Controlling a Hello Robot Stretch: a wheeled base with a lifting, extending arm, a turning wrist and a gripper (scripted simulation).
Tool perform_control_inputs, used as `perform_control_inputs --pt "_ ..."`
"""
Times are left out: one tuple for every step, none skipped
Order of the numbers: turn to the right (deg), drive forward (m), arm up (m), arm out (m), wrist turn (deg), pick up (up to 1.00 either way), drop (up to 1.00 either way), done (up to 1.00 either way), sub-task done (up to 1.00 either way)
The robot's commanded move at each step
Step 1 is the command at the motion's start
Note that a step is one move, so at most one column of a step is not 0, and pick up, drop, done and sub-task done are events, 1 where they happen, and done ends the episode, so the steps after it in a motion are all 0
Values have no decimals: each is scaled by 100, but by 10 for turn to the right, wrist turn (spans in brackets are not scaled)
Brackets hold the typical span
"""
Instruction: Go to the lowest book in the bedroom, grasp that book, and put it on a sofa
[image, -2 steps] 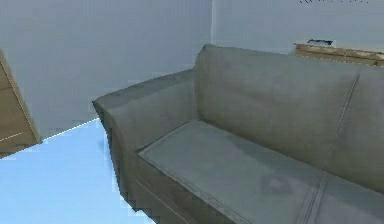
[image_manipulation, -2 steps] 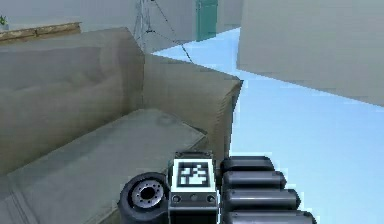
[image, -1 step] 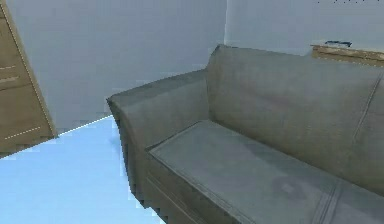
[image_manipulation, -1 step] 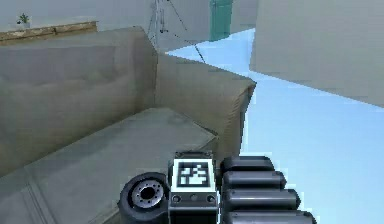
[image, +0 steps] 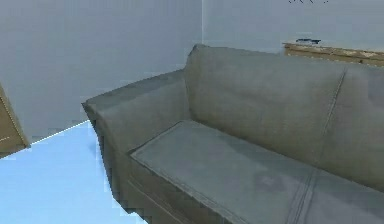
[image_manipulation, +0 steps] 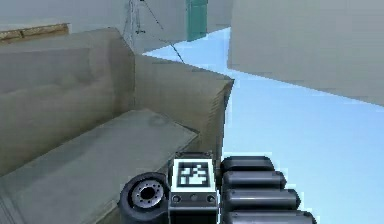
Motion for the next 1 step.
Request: perform_control_inputs --pt "-60 0 0 0 0 0 0 0 0"
